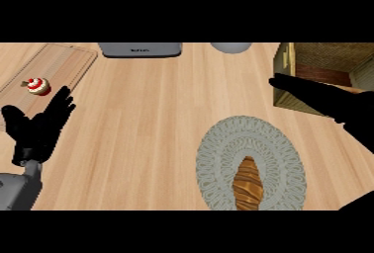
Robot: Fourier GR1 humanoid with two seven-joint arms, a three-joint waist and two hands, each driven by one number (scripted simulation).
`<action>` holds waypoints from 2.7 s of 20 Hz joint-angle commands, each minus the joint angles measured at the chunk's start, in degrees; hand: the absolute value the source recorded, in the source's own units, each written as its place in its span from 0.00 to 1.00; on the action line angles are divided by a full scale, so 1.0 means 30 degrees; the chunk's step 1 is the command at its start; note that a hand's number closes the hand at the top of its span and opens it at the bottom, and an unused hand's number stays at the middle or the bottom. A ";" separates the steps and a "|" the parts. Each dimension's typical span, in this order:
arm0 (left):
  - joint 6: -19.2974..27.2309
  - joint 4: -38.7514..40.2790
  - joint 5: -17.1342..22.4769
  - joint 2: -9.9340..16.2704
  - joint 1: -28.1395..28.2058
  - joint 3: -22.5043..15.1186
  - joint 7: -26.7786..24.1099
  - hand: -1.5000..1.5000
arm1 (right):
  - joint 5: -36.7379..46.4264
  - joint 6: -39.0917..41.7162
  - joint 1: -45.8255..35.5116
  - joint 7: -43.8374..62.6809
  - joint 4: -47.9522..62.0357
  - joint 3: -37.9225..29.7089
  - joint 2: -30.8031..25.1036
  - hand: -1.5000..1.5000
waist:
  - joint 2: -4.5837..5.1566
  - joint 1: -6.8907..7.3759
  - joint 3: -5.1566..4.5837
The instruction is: Pick the croissant from the placemat and place it in the basket
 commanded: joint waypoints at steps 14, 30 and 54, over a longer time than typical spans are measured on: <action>-0.1280 0.1631 -0.1334 -0.1174 -0.1344 0.1053 0.0097 0.50 | 0.2310 0.2602 1.1124 -0.5354 -0.4124 -0.5743 0.2054 0.00 | 0.0195 0.0189 0.0066; -0.2742 -0.0060 -0.1570 -0.0885 -0.0351 0.2854 0.1048 0.50 | 1.4472 -0.2148 1.3214 -1.4208 0.3064 0.0295 0.8781 0.00 | 0.0160 0.0440 0.0053; -0.3938 0.0052 -0.4157 -0.3275 -0.0183 0.4835 0.0847 0.50 | 1.5461 0.1009 1.3913 -1.7457 0.5058 -0.1311 0.8968 0.00 | 0.0152 0.0405 0.0049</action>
